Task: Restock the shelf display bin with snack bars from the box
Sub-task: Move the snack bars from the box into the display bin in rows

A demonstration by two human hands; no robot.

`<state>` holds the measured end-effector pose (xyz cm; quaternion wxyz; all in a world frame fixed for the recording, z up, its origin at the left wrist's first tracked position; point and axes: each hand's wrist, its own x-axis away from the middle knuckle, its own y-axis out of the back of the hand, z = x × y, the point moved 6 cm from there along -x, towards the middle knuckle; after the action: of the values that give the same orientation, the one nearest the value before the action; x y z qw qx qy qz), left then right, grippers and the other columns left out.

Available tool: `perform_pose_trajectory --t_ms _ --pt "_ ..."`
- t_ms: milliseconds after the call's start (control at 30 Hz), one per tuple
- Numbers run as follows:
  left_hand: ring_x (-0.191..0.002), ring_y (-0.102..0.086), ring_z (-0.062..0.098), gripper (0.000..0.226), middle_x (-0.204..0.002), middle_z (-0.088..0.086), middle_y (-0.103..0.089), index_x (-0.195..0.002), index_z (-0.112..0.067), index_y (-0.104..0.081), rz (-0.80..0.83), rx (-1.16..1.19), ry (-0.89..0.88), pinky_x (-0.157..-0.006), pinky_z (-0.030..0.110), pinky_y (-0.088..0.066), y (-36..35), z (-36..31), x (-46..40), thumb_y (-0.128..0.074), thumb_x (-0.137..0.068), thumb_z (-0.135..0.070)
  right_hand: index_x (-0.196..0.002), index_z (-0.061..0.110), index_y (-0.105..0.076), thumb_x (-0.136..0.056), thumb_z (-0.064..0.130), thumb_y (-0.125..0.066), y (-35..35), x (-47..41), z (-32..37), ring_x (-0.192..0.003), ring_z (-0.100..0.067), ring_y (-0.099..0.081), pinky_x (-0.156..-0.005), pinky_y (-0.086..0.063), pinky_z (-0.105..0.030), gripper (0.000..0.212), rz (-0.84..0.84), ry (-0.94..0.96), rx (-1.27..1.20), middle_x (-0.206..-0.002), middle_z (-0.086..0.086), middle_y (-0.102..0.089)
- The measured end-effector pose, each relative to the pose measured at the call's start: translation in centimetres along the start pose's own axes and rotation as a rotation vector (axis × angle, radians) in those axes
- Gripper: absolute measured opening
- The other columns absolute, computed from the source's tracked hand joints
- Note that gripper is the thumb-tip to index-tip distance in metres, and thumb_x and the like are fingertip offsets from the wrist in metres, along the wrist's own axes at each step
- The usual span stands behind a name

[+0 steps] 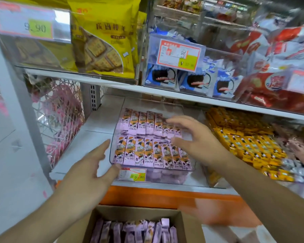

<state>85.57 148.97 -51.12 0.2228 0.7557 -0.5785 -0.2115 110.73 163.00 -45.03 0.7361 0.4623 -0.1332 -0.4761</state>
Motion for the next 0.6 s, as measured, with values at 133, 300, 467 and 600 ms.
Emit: perform_pose_trajectory --t_ms 133,300,467,600 --pt "-0.124 -0.046 -0.005 0.061 -0.138 -0.029 -0.041 -0.151 -0.047 -0.041 -0.027 -0.158 -0.292 -0.103 0.022 -0.039 0.1 -3.0 1.5 -0.064 -0.096 -0.035 -0.123 0.027 -0.071 -0.095 0.013 -0.074 0.8 8.7 -1.6 -0.122 -0.001 -0.059 -0.100 -0.044 -0.017 0.031 -0.043 0.074 0.031 -0.127 0.019 -0.064" --pt "-0.117 -0.054 -0.007 0.035 -0.125 -0.030 -0.049 -0.133 -0.044 -0.056 0.243 -0.228 -0.411 -0.094 0.020 -0.049 -5.6 -3.1 4.9 -0.056 -0.098 -0.046 -0.122 0.035 -0.069 -0.090 0.020 -0.075 -4.9 17.8 -10.2 -0.120 -0.005 -0.061 -0.096 -0.051 -0.026 0.036 0.128 -0.110 -0.005 -0.129 0.019 -0.065" --pt "-0.113 -0.051 -0.016 0.042 -0.128 -0.037 -0.046 -0.137 -0.053 -0.046 0.510 -0.383 -0.289 -0.096 0.014 -0.046 -12.9 2.5 6.8 -0.055 -0.096 -0.059 -0.140 0.048 -0.053 -0.090 0.062 -0.069 -12.8 23.8 -16.9 -0.137 0.017 -0.037 -0.116 -0.036 -0.020 0.054 0.306 -0.205 -0.081 -0.148 0.035 -0.041" --pt "-0.130 -0.049 -0.005 0.056 -0.148 -0.026 -0.045 -0.145 -0.048 -0.044 0.651 -0.398 -0.135 -0.112 0.021 -0.041 -18.7 7.7 6.9 -0.062 -0.094 -0.059 -0.154 0.046 -0.040 -0.085 0.067 -0.072 -17.8 25.6 -19.5 -0.152 0.005 -0.023 -0.126 -0.025 -0.027 0.079 0.341 -0.224 -0.104 -0.163 0.028 -0.028"
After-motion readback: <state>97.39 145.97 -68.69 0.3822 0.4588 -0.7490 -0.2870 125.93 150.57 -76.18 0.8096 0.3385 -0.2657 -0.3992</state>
